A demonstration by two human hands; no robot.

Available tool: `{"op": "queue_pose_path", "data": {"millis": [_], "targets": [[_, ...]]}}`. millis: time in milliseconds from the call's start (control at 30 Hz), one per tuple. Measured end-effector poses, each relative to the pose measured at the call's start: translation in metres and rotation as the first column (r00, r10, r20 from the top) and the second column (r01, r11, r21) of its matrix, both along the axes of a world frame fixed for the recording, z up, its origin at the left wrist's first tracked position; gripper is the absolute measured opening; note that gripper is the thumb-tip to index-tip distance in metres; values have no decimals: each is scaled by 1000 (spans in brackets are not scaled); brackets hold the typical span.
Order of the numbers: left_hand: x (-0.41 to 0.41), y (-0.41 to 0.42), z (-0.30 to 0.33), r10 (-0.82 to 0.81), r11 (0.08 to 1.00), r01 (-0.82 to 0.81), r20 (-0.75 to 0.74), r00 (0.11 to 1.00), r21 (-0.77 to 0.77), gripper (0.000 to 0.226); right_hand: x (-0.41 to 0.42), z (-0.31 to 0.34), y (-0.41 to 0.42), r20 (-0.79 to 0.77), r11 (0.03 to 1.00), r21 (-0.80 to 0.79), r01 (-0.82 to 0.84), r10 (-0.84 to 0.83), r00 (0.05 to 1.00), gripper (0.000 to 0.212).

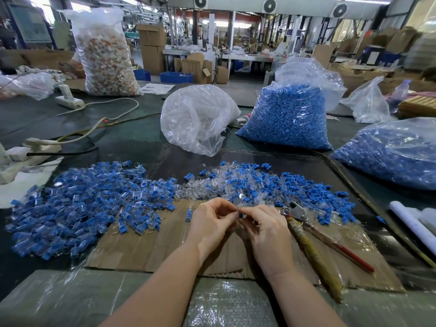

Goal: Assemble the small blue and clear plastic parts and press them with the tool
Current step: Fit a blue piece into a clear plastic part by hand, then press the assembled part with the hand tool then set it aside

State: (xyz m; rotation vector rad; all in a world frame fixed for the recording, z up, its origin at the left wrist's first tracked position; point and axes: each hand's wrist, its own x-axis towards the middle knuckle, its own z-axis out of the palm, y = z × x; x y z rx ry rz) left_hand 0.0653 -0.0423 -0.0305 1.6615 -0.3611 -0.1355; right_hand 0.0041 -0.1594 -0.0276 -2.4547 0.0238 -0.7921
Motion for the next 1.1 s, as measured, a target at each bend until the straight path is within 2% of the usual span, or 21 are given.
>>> {"op": "queue_pose_path", "data": {"millis": [167,333,400,467,533,567,633,800,867,967,1033,1100], "targets": [[1,1,1,-3,1000,3,-34,999,8,10,-1,4,-1,-43,998,-56,37,-39,998,22],[2,1,1,1,998,-11,-156,988,-63,8,-10,16,-22,-174,968,-95,230,-244,954,46],[2,1,2,5,997,-19,-181,984,-76,6,-20,19,-37,-296,908,-220,357,-411,862,51],[2,0,4,15,996,-32,-199,980,-86,5,-32,21,-50,-461,823,-386,417,-564,685,59],[2,-1,6,31,995,-49,-211,977,-82,4,-41,21,-59,-571,788,-466,403,-615,543,67],[2,-1,7,36,996,-53,-213,976,-75,4,-44,21,-61,-594,783,-478,398,-622,511,68],[1,-1,10,35,996,-53,-229,973,-75,5,-46,21,-62,-584,779,-487,395,-627,516,61],[1,1,18,31,993,-64,-305,952,-98,8,-41,31,-59,-494,792,-502,348,-593,636,39],[2,1,20,25,988,-77,-355,934,-133,8,-37,38,-57,-505,855,-425,299,-497,705,33],[7,3,22,22,980,-105,-436,900,-168,9,-28,53,-44,-615,978,-41,207,-188,766,32],[9,4,24,24,979,-116,-466,885,-170,10,-24,65,-34,-632,963,222,155,21,774,32],[11,4,25,38,978,-129,-469,882,-164,7,-22,74,-25,-653,934,337,120,140,744,31]]}}
